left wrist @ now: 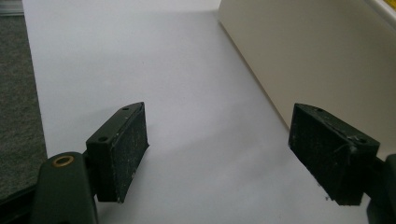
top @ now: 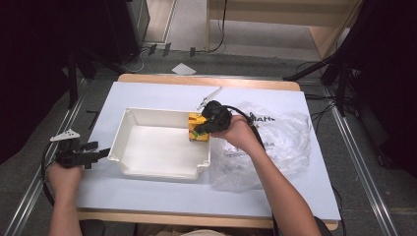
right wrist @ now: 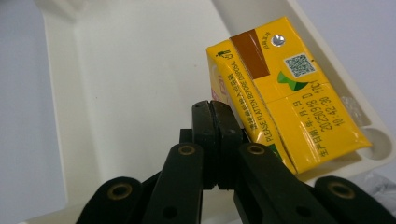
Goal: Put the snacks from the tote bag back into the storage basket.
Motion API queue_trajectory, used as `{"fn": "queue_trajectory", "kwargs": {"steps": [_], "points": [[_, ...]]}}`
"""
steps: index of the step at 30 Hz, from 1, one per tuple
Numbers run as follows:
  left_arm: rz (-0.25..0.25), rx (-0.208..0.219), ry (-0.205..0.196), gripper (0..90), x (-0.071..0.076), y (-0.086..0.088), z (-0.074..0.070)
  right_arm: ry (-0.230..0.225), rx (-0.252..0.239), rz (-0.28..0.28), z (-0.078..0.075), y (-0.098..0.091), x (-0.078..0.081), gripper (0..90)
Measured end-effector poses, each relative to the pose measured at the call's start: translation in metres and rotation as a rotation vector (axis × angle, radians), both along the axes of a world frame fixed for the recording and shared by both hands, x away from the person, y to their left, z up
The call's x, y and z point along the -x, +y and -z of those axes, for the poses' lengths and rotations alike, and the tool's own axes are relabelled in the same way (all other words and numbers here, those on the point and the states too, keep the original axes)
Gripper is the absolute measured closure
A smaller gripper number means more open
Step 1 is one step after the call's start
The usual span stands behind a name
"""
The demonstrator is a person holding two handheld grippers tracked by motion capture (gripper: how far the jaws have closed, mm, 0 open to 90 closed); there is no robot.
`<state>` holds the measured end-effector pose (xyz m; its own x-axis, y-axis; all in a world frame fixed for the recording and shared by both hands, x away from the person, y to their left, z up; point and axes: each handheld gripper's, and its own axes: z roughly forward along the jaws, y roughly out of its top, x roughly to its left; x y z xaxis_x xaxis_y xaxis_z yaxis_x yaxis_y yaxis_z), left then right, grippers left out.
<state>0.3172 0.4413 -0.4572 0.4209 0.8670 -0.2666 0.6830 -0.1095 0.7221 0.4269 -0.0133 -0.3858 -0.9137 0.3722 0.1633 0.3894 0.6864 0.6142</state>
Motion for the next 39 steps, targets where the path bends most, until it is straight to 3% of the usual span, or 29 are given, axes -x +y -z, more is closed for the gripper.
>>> {"fn": "queue_trajectory", "kwargs": {"steps": [7, 18, 25, 33, 39], "points": [[0.000, -0.001, 0.000, 20.9, 0.000, 0.000, 0.000, 0.004, 0.004, -0.009, -0.001, -0.001, 0.000, 90.0], [-0.001, 0.000, 0.000, 20.9, 0.000, 0.001, 0.000, -0.002, -0.028, -0.043, -0.017, -0.004, 0.008, 86.5], [-0.001, -0.001, 0.000, 20.9, 0.000, 0.001, 0.000, -0.012, -0.058, -0.051, -0.026, -0.009, 0.009, 78.3], [0.000, 0.000, 0.000, 20.9, 0.000, 0.000, 0.000, -0.024, -0.060, -0.042, -0.033, -0.016, 0.008, 66.8], [0.000, 0.000, 0.000, 20.9, 0.000, 0.000, 0.000, -0.006, -0.066, -0.040, -0.036, -0.022, 0.006, 57.1]]}}
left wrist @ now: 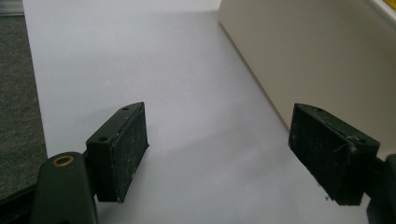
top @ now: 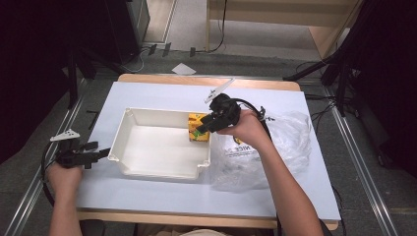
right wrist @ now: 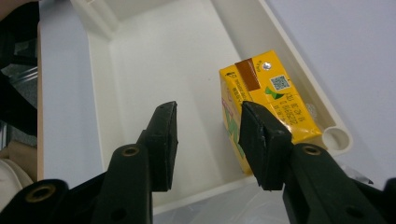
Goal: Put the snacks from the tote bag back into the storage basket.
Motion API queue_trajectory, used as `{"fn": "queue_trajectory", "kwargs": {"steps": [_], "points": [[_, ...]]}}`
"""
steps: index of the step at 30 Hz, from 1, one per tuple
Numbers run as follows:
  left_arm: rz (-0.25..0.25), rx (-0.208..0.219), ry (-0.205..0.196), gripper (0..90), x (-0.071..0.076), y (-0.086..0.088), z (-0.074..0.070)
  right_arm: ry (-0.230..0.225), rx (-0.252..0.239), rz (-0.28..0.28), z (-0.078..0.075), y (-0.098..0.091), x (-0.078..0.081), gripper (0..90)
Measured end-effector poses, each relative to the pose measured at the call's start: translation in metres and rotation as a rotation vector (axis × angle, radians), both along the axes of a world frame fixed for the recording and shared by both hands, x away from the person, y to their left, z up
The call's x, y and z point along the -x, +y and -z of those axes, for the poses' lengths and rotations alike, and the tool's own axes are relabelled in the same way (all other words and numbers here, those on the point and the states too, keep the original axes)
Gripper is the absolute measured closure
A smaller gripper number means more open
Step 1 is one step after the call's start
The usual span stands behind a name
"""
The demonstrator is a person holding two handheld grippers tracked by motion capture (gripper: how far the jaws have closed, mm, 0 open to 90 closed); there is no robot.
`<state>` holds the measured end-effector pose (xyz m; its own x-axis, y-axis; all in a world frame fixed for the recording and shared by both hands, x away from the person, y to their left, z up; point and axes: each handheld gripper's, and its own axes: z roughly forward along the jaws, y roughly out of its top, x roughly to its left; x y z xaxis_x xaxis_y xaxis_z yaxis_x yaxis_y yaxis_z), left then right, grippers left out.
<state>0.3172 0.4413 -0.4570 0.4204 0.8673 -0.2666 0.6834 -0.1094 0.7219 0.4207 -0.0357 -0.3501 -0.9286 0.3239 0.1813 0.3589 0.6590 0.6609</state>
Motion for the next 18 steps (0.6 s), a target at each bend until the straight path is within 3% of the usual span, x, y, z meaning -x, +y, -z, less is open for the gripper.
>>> {"fn": "queue_trajectory", "kwargs": {"steps": [6, 18], "points": [[-0.001, 0.000, 0.001, 20.9, 0.000, 0.000, 0.000, -0.007, -0.004, 0.021, -0.003, -0.008, -0.002, 52.0], [-0.001, 0.001, 0.000, 20.9, 0.000, 0.000, 0.000, 0.000, -0.002, 0.043, -0.002, -0.020, -0.007, 50.4]]}}
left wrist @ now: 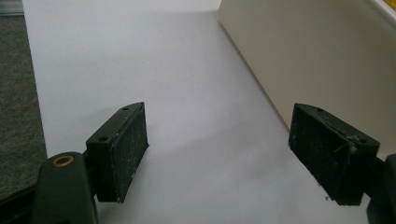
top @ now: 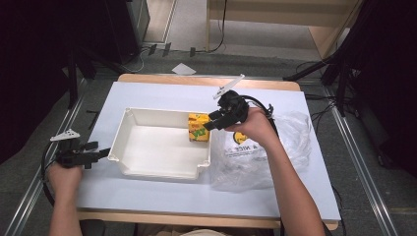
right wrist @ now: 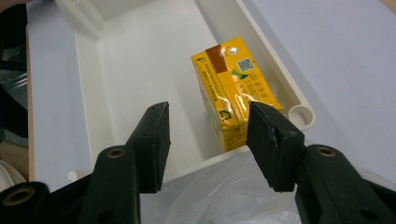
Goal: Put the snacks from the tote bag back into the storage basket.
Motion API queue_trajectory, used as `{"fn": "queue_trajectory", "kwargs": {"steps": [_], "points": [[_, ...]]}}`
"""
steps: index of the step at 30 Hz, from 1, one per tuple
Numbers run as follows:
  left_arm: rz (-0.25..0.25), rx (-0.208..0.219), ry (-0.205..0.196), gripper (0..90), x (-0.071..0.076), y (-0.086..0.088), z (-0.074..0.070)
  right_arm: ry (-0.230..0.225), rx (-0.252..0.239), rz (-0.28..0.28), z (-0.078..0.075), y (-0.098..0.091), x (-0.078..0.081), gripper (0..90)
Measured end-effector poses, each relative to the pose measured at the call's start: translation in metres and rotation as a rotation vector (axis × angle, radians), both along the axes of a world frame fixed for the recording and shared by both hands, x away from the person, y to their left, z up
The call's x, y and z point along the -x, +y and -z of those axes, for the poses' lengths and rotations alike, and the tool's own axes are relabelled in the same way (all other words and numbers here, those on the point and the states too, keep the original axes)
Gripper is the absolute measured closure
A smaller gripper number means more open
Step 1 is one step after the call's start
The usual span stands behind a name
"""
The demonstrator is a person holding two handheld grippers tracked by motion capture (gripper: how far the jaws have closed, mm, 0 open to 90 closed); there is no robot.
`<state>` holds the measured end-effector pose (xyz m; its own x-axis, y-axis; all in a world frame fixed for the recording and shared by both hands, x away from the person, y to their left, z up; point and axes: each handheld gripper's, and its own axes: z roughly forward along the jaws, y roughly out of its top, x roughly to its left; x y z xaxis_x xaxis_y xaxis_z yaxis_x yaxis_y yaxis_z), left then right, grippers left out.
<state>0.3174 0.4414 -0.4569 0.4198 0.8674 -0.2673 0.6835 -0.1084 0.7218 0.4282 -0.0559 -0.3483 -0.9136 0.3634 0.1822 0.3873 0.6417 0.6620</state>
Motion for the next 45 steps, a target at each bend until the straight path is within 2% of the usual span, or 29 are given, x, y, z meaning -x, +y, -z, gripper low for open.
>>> {"fn": "queue_trajectory", "kwargs": {"steps": [10, 28, 38, 45], "points": [[-0.003, 0.002, 0.004, 20.9, 0.000, 0.001, 0.000, 0.012, -0.010, 0.037, 0.001, -0.017, -0.007, 49.1], [-0.007, 0.002, 0.004, 20.9, 0.000, 0.001, 0.001, 0.025, -0.039, 0.148, 0.005, -0.052, -0.020, 41.2], [-0.008, 0.004, -0.002, 20.9, 0.000, 0.001, 0.000, 0.018, -0.050, 0.198, 0.015, -0.077, -0.029, 40.7], [-0.009, 0.003, -0.003, 20.9, 0.001, 0.002, 0.000, 0.021, -0.045, 0.221, 0.019, -0.086, -0.031, 40.7]]}}
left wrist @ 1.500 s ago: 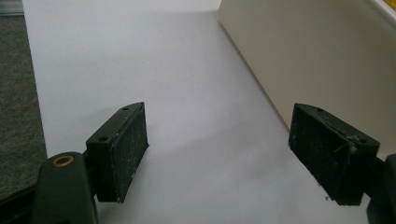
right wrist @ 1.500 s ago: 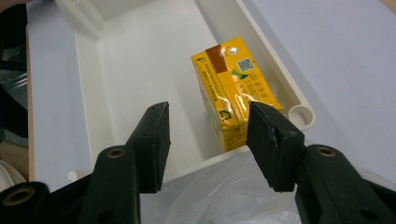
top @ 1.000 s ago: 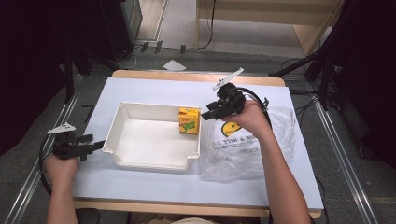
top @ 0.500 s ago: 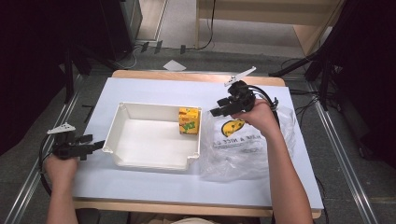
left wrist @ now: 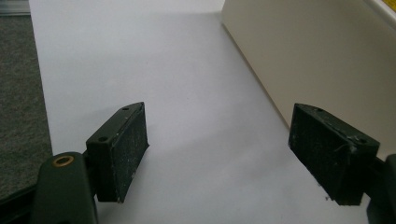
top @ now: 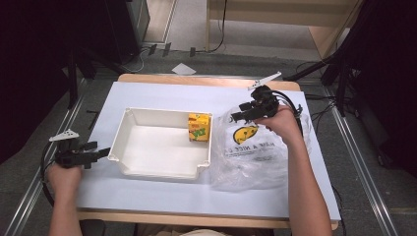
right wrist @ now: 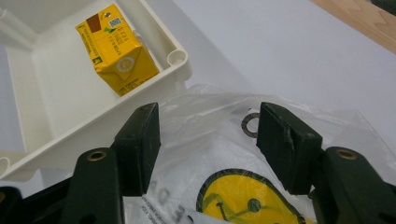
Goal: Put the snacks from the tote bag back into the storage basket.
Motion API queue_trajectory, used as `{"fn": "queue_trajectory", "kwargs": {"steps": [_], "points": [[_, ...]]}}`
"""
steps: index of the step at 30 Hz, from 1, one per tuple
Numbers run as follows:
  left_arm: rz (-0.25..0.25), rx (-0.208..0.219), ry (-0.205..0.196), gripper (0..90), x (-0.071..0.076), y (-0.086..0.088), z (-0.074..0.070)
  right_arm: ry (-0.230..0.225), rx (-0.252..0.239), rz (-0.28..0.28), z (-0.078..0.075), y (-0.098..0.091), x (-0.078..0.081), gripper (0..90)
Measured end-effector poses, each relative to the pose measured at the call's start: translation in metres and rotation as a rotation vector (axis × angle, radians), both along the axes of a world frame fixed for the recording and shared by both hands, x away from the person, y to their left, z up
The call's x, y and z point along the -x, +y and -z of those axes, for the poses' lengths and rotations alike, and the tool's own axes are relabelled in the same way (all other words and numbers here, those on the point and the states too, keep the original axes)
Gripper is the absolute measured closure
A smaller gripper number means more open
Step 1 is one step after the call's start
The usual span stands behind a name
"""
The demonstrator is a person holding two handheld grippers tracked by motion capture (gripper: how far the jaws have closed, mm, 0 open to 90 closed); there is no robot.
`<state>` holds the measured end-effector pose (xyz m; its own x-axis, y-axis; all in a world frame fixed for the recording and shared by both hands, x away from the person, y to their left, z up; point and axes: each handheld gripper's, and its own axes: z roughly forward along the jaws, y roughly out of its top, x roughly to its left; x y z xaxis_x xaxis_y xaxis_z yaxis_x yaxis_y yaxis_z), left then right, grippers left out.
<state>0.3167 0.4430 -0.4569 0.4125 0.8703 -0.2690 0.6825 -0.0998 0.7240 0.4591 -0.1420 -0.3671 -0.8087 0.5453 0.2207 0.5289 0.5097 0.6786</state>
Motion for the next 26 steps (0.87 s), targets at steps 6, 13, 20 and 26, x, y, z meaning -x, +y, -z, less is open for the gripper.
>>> {"fn": "queue_trajectory", "kwargs": {"steps": [6, 13, 20, 26], "points": [[0.001, 0.000, 0.001, 20.9, -0.0002, -0.0002, 0.0000, 0.000, 0.004, 0.004, 0.0014, -0.0019, -0.0005, 40.2], [0.002, 0.002, 0.001, 20.9, -0.0003, -0.0006, 0.0002, 0.004, 0.009, 0.000, 0.0016, -0.0006, 0.0001, 40.0], [0.000, -0.002, 0.008, 20.9, -0.0006, -0.0007, 0.0005, 0.006, 0.019, -0.011, 0.0017, 0.0012, 0.0007, 39.6], [0.001, 0.000, 0.006, 20.9, -0.0008, -0.0008, 0.0004, 0.002, 0.022, -0.023, -0.0009, 0.0032, 0.0027, 39.3]]}}
